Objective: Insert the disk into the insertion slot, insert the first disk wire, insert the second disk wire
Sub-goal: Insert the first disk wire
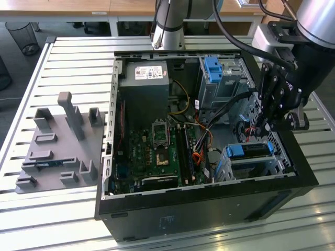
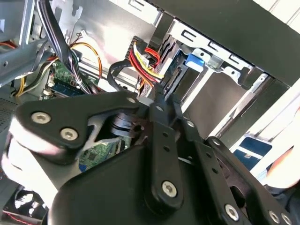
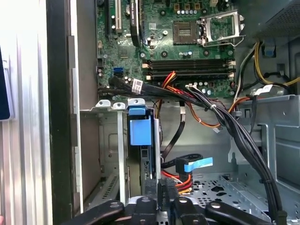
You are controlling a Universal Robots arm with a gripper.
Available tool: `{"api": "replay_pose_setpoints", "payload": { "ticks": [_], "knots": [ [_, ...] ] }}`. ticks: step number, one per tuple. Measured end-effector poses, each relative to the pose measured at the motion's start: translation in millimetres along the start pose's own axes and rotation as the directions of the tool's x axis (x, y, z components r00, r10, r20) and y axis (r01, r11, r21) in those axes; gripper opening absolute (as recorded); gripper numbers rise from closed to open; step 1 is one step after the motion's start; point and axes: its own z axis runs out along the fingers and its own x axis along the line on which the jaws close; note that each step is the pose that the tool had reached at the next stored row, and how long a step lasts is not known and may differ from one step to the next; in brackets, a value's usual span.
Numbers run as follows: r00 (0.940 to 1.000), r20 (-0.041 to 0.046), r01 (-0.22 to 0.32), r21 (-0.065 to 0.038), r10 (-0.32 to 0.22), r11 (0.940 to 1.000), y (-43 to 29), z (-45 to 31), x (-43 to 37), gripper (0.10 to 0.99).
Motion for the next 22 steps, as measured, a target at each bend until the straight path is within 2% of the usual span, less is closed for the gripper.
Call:
{"api": "replay_pose_setpoints", "payload": {
  "ticks": [1, 9, 18, 19, 20, 22],
  "knots": [
    [1.0000, -0.0001, -0.007, 0.000, 0.007, 1.0000, -0.3, 0.6, -0.2, 0.247],
    [0.9979, 0.0002, -0.065, 0.000, 0.065, 0.9979, -2.5, 5.2, -2.1, 0.247],
    [0.9968, 0.0002, -0.080, 0.000, 0.080, 0.9968, -6.0, 7.9, -2.9, 0.247],
    [0.9968, 0.0001, -0.079, 0.000, 0.079, 0.9968, -6.0, 7.9, -2.9, 0.231],
    [0.9968, 0.0002, -0.079, 0.000, 0.079, 0.9968, -6.0, 8.0, -2.9, 0.169],
    [0.9974, 0.0002, -0.072, 0.000, 0.072, 0.9974, -6.0, 8.0, -2.9, 0.161]
  ]
}}
